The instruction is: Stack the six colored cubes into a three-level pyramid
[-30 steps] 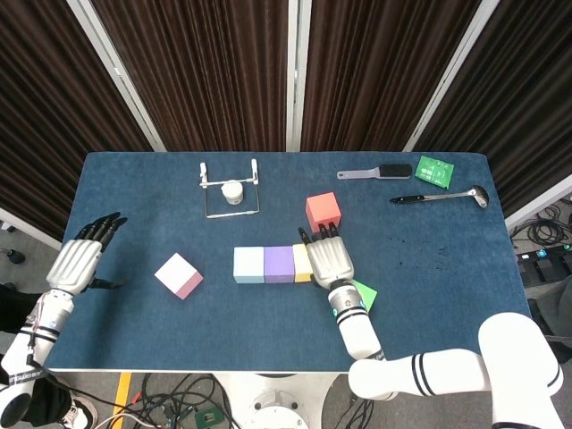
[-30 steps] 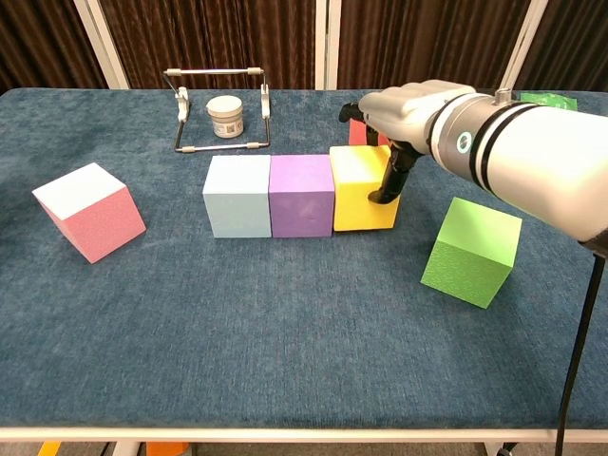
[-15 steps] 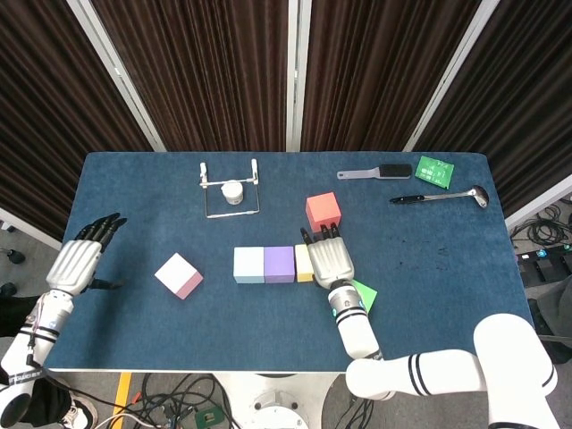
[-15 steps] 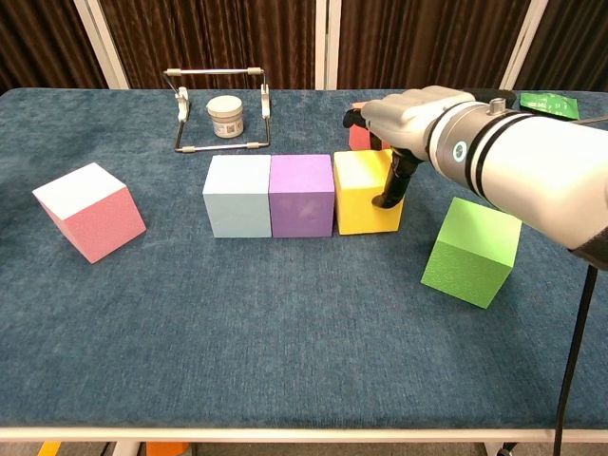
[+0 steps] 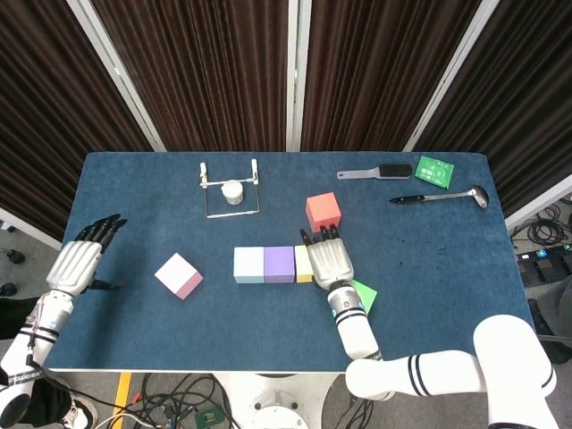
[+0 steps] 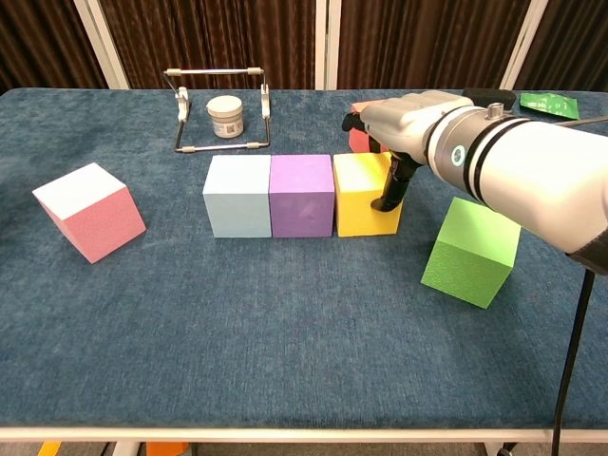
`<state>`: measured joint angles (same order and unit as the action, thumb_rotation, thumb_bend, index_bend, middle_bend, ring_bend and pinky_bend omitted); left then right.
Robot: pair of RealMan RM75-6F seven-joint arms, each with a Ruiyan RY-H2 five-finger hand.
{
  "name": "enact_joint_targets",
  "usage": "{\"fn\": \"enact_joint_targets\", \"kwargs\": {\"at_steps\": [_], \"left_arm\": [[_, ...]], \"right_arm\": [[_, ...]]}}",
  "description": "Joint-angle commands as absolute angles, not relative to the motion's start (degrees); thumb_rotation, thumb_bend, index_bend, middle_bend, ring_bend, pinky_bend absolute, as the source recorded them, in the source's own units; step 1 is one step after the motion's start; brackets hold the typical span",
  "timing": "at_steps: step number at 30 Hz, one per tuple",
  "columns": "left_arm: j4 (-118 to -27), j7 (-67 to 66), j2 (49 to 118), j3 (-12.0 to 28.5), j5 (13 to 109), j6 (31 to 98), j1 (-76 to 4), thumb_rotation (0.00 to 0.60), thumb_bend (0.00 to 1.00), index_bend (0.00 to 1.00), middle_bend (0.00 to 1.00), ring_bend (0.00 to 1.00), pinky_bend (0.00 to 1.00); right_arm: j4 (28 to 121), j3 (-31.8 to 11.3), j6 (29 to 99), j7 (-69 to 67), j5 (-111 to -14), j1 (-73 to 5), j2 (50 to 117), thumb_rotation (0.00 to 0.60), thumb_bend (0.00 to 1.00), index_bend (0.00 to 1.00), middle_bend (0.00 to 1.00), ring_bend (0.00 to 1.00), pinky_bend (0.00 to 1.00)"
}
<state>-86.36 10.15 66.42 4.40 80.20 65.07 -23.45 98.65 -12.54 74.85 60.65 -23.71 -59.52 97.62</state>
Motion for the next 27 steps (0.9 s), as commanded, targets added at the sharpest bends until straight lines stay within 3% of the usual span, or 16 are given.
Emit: {"fn": "enact_joint_targets", "kwargs": {"at_steps": [1,5,10,27], "left_arm": [[-86.40,10.14,66.37,4.40,80.24,65.02,-23.48,0.600,0.00,0.06,0.00,0.00,0.12],[-86.38,10.21,66.32,4.48,80.27,64.93,-23.57,0.600,0.00,0.06,0.00,0.00,0.12],[-86.33,10.46,66.28,4.46,80.22,64.89,-23.49,0.600,0.00,0.06,0.00,0.00,0.12],[-86.25,10.49,66.15,4.57,79.94,64.75,-23.40,0.600,0.00,0.06,0.00,0.00,0.12]], "right_arm": [[98.82,-12.50,74.92,60.94,-23.41,-59.46,97.58,0.600,0.19,0.00,0.56,0.06,0.00],[99.00,-12.61,74.92,61.38,-22.93,-59.49,97.56,0.600,0.18,0.00,0.50,0.06,0.00],[99.12,-12.90,74.76,60.87,-23.39,-59.34,97.52,0.600,0.15,0.00,0.33,0.05,0.00],[99.93,-13.43,74.47,60.08,-23.68,-58.98,96.83,0.600,0.10,0.00,0.15,0.02,0.00]]}}
